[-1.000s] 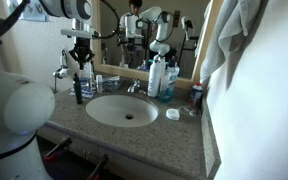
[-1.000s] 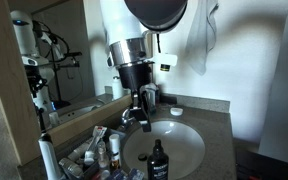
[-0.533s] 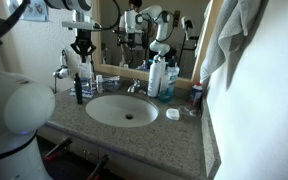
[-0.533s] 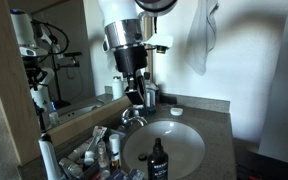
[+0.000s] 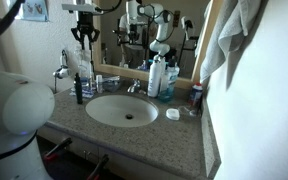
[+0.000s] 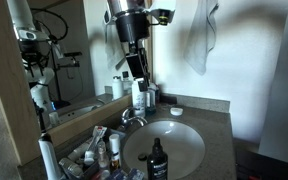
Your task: Push down the top of the black bottle
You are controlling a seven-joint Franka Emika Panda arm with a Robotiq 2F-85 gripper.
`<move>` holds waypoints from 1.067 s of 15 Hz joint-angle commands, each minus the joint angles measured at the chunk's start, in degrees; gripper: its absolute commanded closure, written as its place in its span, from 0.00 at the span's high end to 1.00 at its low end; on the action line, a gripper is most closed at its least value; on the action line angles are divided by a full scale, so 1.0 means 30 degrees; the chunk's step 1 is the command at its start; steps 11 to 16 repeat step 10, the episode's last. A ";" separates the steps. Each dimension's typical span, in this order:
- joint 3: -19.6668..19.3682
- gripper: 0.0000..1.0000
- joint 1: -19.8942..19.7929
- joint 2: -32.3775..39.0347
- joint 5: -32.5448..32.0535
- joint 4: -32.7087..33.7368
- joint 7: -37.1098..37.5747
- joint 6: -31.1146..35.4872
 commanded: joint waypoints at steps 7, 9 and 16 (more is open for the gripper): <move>-0.0040 1.00 -0.0111 0.0002 -0.0361 0.0479 -0.0502 -0.0550; 0.0001 1.00 -0.0087 0.0078 -0.0488 0.0528 -0.0431 -0.0611; 0.0009 1.00 -0.0084 0.0188 -0.0441 0.0614 -0.0290 -0.0784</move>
